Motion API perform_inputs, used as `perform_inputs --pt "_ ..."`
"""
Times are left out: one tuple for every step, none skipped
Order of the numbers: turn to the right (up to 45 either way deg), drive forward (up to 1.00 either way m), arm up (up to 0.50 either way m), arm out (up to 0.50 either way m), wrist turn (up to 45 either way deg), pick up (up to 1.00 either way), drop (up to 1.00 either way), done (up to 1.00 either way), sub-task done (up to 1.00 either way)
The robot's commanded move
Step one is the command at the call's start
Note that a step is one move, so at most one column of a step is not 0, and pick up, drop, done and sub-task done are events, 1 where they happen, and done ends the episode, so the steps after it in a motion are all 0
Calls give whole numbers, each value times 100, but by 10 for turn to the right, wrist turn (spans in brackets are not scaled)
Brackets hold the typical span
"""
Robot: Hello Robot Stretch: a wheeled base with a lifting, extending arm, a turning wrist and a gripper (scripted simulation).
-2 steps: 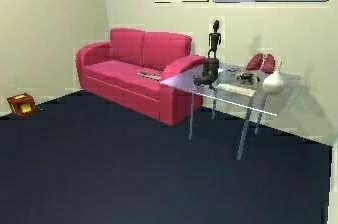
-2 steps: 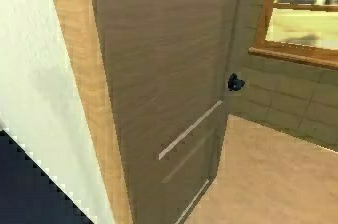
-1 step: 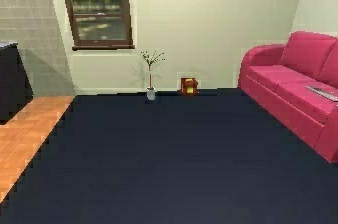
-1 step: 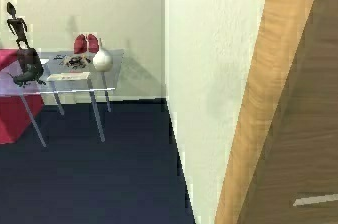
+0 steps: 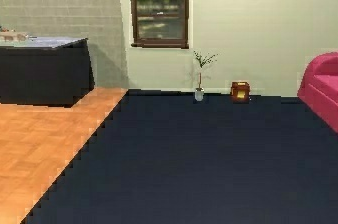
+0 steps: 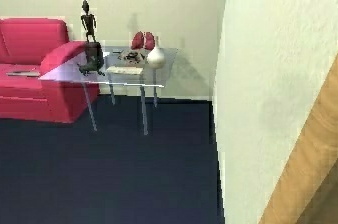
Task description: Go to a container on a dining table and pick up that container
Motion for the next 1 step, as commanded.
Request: perform_inputs --pt "0 5 0 0 0 0 0 0 0"
